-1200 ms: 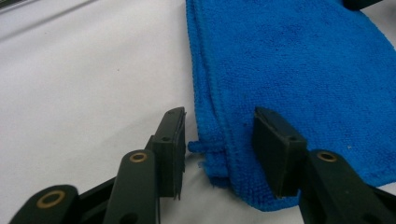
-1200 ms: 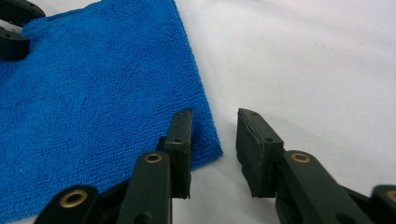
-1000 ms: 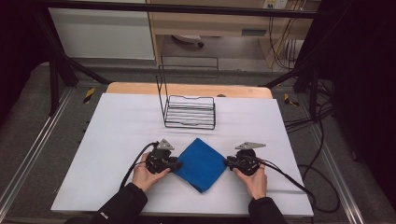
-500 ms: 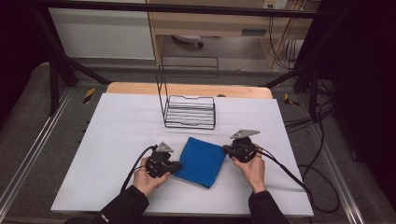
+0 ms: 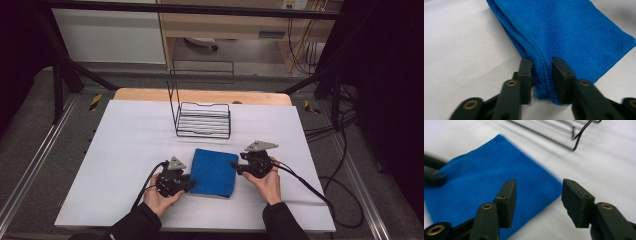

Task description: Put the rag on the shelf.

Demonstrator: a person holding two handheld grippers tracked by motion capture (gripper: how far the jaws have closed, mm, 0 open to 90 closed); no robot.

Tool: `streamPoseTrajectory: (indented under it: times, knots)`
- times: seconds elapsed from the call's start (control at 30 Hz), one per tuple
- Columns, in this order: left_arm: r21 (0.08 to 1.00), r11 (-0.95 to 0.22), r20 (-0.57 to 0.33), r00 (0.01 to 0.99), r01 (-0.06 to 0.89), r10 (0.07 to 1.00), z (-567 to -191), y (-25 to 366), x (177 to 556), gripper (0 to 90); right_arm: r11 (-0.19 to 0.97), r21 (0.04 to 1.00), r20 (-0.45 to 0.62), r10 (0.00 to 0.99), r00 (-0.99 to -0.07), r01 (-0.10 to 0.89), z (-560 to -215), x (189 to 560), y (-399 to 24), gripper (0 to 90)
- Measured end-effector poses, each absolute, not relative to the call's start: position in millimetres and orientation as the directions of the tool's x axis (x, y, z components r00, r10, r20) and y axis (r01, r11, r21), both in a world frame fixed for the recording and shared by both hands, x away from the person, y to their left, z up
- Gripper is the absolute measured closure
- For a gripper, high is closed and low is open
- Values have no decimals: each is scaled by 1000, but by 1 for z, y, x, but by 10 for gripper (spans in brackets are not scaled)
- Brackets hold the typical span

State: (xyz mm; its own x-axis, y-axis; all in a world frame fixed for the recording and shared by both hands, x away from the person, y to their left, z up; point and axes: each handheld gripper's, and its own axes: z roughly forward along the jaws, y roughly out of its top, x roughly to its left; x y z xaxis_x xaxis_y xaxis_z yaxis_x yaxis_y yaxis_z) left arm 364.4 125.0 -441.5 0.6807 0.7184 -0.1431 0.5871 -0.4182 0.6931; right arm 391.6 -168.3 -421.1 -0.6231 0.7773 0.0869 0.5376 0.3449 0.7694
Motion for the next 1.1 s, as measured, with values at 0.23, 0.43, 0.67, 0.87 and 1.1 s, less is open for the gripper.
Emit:
streamPoseTrajectory:
  times: [0.23, 0.43, 0.67, 0.87, 1.1]
  knots:
    - [722, -439, -111, 716, 534, 689, -435, 140, 365, 414, 328, 720, 172, 769, -615, 612, -438, 357, -170, 450]
    - [729, -426, -130, 719, 536, 683, -432, 159, 366, 297, 308, 710, 227, 751, -620, 633, -446, 348, -163, 495]
    - [747, -402, -131, 710, 529, 692, -428, 168, 367, 213, 317, 693, 237, 748, -620, 648, -453, 343, -158, 628]
    - [735, -426, -108, 711, 528, 695, -431, 167, 369, 127, 293, 668, 282, 750, -598, 684, -453, 344, -157, 843]
    - [736, -416, -120, 707, 534, 697, -431, 169, 369, 115, 304, 657, 284, 748, -600, 690, -442, 349, -165, 876]
